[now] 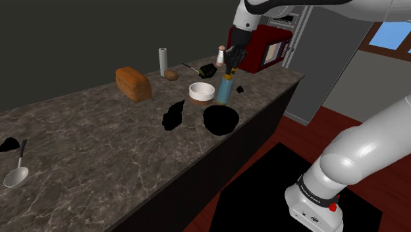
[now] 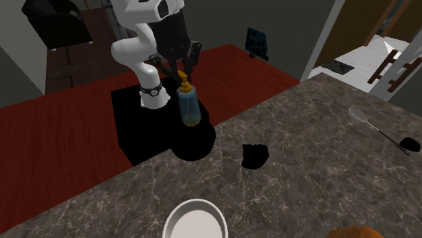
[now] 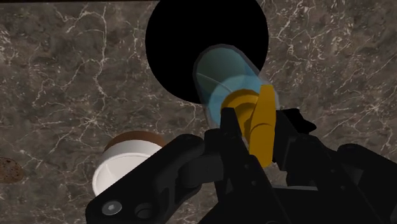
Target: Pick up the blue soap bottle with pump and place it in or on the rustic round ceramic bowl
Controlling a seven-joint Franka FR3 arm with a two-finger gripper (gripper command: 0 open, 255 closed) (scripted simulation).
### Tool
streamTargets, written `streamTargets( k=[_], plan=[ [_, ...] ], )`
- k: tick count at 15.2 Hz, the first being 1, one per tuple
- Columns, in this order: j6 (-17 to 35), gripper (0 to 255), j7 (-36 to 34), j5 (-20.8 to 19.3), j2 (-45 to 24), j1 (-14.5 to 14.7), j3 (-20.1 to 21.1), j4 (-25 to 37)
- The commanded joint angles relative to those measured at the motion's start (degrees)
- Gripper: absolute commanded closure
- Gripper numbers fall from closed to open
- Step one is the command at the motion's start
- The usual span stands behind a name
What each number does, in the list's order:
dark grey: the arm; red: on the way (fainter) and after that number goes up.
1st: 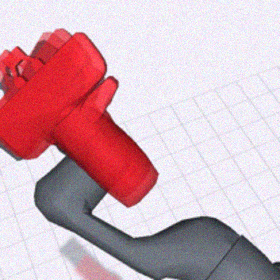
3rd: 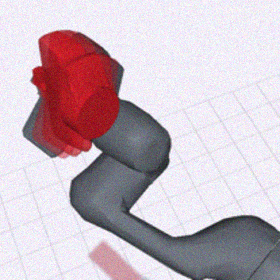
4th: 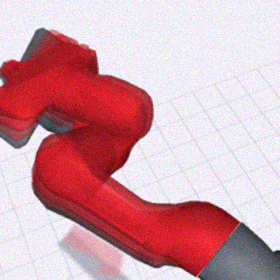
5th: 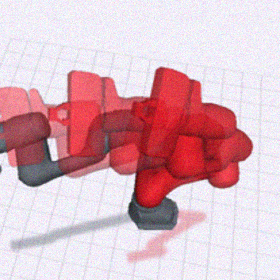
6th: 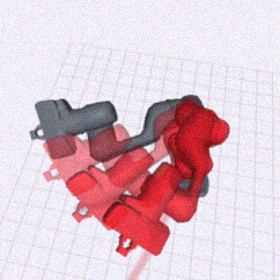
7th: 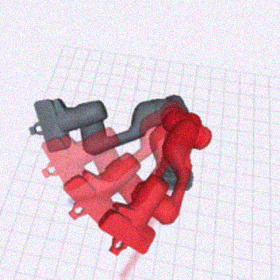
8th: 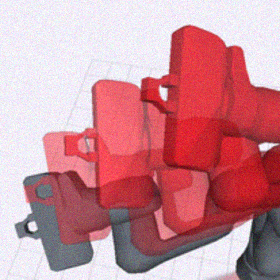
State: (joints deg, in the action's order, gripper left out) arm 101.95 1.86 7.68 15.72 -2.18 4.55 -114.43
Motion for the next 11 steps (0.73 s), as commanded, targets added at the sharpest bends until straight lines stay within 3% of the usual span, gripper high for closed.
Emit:
streamTargets(
  k=[1, 11],
  plan=[
    [1.58, 255, 0.18, 0.07, 0.13, 0.01, 0.03, -1.69],
    [9.24, 255, 0.97, 0.42, -0.2, 0.13, 0.24, -9.04]
  ],
)
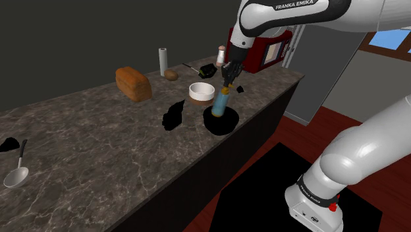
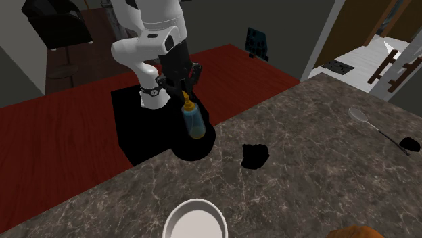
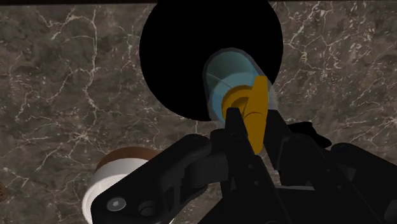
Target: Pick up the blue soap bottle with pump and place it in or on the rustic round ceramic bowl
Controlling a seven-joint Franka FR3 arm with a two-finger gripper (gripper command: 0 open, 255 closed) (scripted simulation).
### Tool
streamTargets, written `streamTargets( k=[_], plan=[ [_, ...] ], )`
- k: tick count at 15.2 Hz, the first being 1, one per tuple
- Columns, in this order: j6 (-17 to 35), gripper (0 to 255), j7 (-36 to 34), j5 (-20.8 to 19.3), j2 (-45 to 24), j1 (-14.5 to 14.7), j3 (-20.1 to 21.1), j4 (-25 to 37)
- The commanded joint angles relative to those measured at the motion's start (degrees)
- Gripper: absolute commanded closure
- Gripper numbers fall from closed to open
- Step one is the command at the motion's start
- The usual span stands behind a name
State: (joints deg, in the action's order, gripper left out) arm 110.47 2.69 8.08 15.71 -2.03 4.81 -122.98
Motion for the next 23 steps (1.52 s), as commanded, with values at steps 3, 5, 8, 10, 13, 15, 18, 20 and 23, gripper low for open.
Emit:
streamTargets(
  k=[3, 5, 8, 10, 13, 15, 18, 20, 23],
  plan=[
    [3.38, 255, 0.41, 0.16, -0.6, 0.02, 0.05, -2.76],
    [3.38, 255, 0.41, 0.16, -0.6, 0.03, 0.05, -2.76],
    [3.38, 255, 0.41, 0.16, -0.6, 0.03, 0.05, -2.76],
    [3.38, 255, 0.41, 0.16, -0.6, 0.03, 0.05, -2.76],
    [3.38, 0, 0.41, 0.16, -0.6, 0.03, 0.06, -2.77],
    [3.39, 0, 0.41, 0.16, -0.6, 0.03, 0.05, -2.77],
    [1.44, 0, 0.37, 0.05, -0.16, -0.07, -0.11, -1.28],
    [-2.42, 0, 0.3, -0.16, 0.49, -0.25, -0.43, 1.91],
    [-3.94, 0, 0.27, -0.24, 0.68, -0.32, -0.55, 3.23]
  ],
)
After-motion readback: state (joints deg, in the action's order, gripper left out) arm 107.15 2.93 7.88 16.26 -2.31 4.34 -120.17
